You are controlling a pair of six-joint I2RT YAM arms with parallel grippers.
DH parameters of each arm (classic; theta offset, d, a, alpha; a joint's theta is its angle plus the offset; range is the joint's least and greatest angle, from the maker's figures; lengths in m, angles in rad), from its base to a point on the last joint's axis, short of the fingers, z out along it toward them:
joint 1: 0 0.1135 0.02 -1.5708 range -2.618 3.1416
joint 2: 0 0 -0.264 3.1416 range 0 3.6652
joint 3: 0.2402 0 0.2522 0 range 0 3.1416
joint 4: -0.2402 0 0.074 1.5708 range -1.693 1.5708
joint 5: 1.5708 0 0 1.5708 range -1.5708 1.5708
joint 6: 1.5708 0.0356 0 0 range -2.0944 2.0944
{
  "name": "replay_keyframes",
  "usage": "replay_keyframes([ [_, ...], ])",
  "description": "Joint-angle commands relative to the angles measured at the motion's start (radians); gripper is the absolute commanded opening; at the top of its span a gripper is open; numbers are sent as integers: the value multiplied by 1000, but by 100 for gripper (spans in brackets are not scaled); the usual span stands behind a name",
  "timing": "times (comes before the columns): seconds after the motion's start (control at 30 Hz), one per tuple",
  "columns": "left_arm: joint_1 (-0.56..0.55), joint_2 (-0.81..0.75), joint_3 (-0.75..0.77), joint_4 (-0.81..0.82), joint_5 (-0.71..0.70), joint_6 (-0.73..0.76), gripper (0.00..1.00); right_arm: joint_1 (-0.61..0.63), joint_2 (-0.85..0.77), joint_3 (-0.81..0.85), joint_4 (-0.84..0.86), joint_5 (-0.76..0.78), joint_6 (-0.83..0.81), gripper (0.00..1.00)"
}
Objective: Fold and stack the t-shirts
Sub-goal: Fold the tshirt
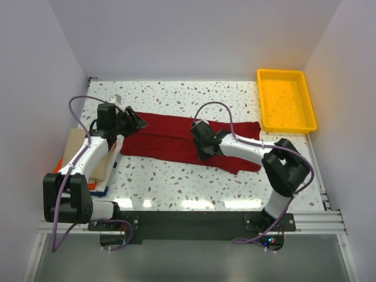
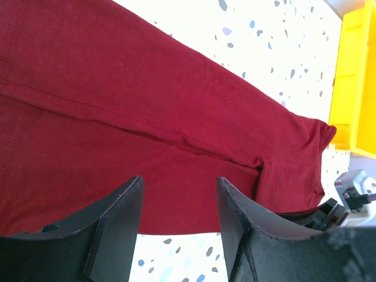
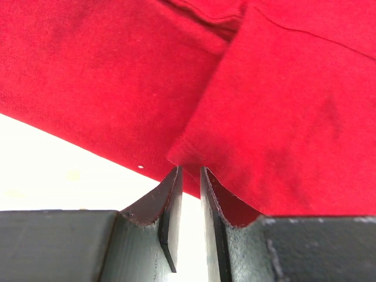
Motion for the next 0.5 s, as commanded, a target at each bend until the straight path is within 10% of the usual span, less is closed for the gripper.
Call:
replay_keyframes([
  [0.0, -8, -27, -16, 24, 20, 14, 57, 9, 28, 47, 27, -25, 20, 22],
  [0.47, -154, 22, -5, -2, -129, 6, 58, -144, -262, -54, -27, 77, 66, 43],
])
